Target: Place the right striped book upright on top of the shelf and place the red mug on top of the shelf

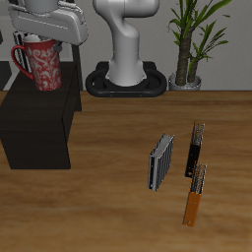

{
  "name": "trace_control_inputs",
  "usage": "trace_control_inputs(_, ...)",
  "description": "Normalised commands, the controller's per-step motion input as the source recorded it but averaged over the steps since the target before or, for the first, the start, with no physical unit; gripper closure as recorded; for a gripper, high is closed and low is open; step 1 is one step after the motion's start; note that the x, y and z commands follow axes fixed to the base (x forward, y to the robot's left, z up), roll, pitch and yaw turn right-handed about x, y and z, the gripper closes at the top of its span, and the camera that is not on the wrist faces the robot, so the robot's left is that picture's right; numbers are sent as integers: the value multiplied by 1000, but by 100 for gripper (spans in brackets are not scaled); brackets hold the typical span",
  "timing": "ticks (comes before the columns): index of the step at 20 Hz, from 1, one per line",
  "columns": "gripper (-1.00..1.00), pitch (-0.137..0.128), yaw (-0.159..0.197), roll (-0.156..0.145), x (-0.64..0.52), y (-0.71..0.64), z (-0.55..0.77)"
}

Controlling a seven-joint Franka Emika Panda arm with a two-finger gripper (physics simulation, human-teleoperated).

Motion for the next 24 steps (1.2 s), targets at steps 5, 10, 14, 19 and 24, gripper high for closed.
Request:
trace_control_inputs(5, 100, 11, -24, -53, 38, -382, -103)
trace_control_inputs(10, 100, 26, -16, -25, 80, -194, -157)
trace_control_inputs(14, 100, 33, 4, 1, 88, 56, -303)
trace_control_inputs(19, 100, 29, -14, -22, 28, -54, -290)
trace_control_inputs(24, 100, 44, -32, -16, 60, -83, -321)
